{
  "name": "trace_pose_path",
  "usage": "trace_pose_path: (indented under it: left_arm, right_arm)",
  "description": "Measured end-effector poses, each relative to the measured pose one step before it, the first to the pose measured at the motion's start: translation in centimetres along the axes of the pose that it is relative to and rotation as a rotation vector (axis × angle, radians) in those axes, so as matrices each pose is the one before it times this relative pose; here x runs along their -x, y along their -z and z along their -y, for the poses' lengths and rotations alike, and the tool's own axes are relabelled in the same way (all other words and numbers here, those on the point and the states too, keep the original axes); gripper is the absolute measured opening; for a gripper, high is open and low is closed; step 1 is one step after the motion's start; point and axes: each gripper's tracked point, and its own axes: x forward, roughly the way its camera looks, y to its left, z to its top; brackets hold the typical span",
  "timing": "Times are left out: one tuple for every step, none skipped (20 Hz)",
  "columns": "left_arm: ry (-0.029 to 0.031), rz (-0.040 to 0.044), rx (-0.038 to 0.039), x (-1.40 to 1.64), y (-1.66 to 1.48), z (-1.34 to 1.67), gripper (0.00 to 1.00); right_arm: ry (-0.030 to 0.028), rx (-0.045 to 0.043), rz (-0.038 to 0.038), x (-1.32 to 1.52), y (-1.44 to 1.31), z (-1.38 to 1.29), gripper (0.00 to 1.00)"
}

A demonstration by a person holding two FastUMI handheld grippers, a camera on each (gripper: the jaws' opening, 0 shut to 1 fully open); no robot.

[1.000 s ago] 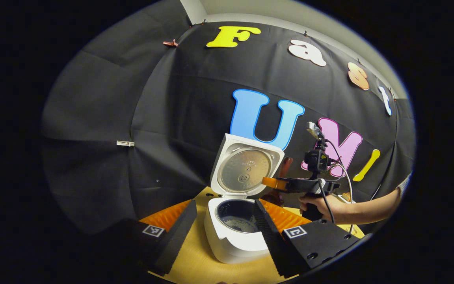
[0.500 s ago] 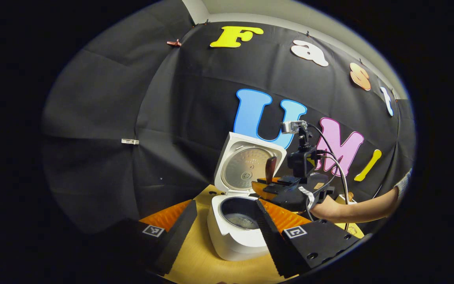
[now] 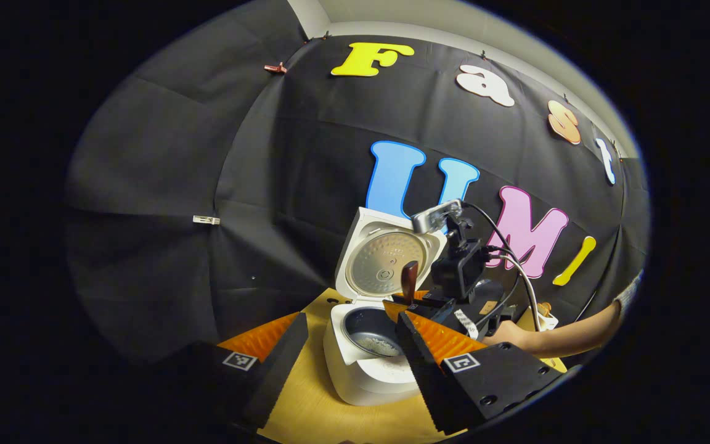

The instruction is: Close the left gripper, press the button to open the rice cooker; take a wooden spoon from the chopstick holder with the right hand, scoop a spoonful of rice and pour it into the rice cooker, then put the wooden spoon back into the chopstick holder.

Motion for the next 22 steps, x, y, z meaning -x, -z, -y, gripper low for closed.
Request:
trace_pose_path:
  left_arm:
    - [-0.00067,0.00151,-0.00140,0.154,0.001,0.096,0.94]
    - [-0.00126,-0.00036,-0.00393,0.058,-0.051,0.066,0.94]
    - [0.00007,-0.00206,-0.00349,0.112,0.127,0.124,0.94]
    - [0.00049,-0.00135,-0.00190,-0.055,-0.068,0.193,0.94]
    - [0.00138,-0.00046,0.00003,0.008,0.023,0.190,0.94]
    - [0.00378,0.00009,-0.00009,-0.069,0.062,0.257,0.94]
    - [0.00350,-0.00008,-0.00236,-0.036,0.012,0.359,0.94]
    - [0.00698,-0.00064,-0.00366,-0.101,0.011,0.470,0.94]
    - [0.00626,-0.00078,-0.00382,-0.198,-0.004,0.526,0.94]
    - [0.01276,-0.00198,-0.00464,-0.298,0.041,0.773,0.94]
    - [0.00902,-0.00166,-0.00607,-0.304,0.004,0.569,0.94]
    - [0.01191,-0.00063,-0.00650,-0.179,0.123,0.482,0.94]
    - [0.01358,-0.00175,-0.00556,-0.298,-0.087,0.766,0.94]
    - [0.01414,-0.00102,-0.00488,-0.269,-0.057,0.562,0.94]
    - [0.01506,-0.00092,-0.00310,-0.391,-0.083,0.707,0.94]
    - [0.01491,-0.00102,-0.00309,-0.644,-0.022,0.776,0.94]
    - [0.01491,-0.00007,-0.00371,-0.487,-0.088,0.756,0.94]
    - [0.01452,-0.00072,-0.00513,-0.450,0.106,0.757,0.94]
    - [0.01350,0.00007,-0.00619,-0.427,-0.104,0.643,0.94]
    - [0.01316,0.00159,-0.00687,-0.469,0.038,0.727,0.94]
    - [0.01380,-0.00066,-0.00504,-0.411,0.003,0.580,0.94]
    - [0.01046,-0.00105,-0.00320,-0.416,0.060,0.659,0.94]
  right_arm:
    - [0.01136,-0.11115,-0.00154,0.012,-0.145,1.088,0.19]
    - [0.00522,-0.11409,0.00007,-0.052,-0.159,0.883,0.19]
    - [0.00591,-0.11444,0.00213,0.022,-0.186,1.114,0.20]
    - [0.00451,-0.11767,0.00711,0.410,-0.363,0.968,0.20]
    - [0.00858,-0.11163,0.00959,0.485,-0.632,1.033,0.20]
    - [0.01064,-0.09943,0.01080,0.572,-0.898,0.888,0.20]
    - [0.00485,-0.08615,0.01737,0.925,-1.369,0.991,0.19]
    - [0.00169,-0.07074,0.02273,0.601,-1.115,0.848,0.19]
    - [0.00484,-0.06104,0.02499,0.512,-0.957,0.818,0.19]
    - [-0.00093,-0.06469,0.04155,1.311,-1.877,0.632,0.19]
    - [-0.00338,-0.03207,0.03762,1.238,-1.977,0.390,0.19]
    - [-0.00253,-0.02161,0.03611,1.175,-2.028,0.490,0.19]
    - [-0.00021,-0.01495,0.03139,1.063,-1.749,0.616,0.19]
    - [0.00439,-0.00807,0.02923,1.001,-1.637,0.766,0.19]
    - [0.00899,-0.00360,0.02677,1.079,-1.597,1.078,0.19]
    - [0.00947,-0.00453,0.02435,1.166,-1.510,1.117,0.19]
    - [0.01175,-0.00681,0.02288,1.265,-1.588,1.422,0.19]
    - [0.01625,-0.00838,0.02195,1.325,-1.663,1.516,0.19]
    - [0.01898,-0.00792,0.02128,1.158,-1.677,1.695,0.19]
    - [0.02347,0.00057,0.02787,1.304,-1.902,1.837,0.19]
    - [0.02523,0.00815,0.02800,1.065,-1.825,1.995,0.19]
    - [0.02803,0.00368,0.02561,1.356,-1.713,2.019,0.19]
